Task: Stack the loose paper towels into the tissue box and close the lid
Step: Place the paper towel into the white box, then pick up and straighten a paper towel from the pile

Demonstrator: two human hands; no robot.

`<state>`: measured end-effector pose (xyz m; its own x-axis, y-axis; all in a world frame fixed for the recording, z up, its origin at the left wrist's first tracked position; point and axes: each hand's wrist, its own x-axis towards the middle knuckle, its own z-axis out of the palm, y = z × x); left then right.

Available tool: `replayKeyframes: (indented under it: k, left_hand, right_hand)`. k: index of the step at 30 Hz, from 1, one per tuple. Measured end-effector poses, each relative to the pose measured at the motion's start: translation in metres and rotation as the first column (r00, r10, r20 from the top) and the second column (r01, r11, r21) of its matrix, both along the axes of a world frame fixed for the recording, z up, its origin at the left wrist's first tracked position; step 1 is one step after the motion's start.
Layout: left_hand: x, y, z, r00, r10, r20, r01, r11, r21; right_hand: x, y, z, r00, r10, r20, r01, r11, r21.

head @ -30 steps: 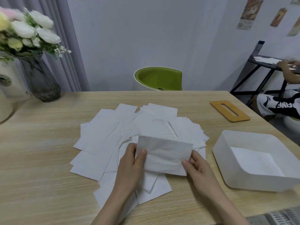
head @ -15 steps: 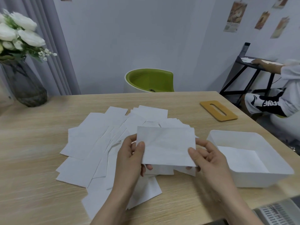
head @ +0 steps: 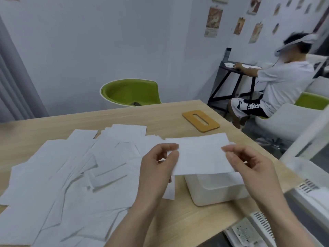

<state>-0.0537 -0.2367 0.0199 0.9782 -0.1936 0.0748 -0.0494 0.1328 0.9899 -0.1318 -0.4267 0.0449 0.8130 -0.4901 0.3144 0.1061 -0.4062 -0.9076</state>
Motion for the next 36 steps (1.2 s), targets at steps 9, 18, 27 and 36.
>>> replayKeyframes:
  k: [9,18,27,36]
  left_hand:
    - [0.013,-0.058,0.005,0.962,-0.262,0.071,0.18,0.812,0.554]
    - [0.012,-0.073,-0.008,0.881,-0.418,0.222,-0.015,0.444,0.896]
    - [0.011,-0.071,-0.013,0.844,-0.449,0.294,-0.146,0.337,0.93]
    - [0.001,-0.058,-0.016,0.88,-0.388,0.274,-0.015,0.553,0.833]
  right_hand:
    - [-0.004,-0.077,-0.009,0.936,-0.098,-0.34,0.018,0.973,-0.23]
    - [0.002,-0.081,-0.007,0.807,-0.248,-0.536,-0.171,0.77,-0.614]
    - [0.0,-0.073,-0.013,0.792,-0.324,-0.518,-0.25,0.601,-0.759]
    - [-0.005,-0.059,-0.009,0.825,-0.318,-0.467,-0.138,0.688,-0.713]
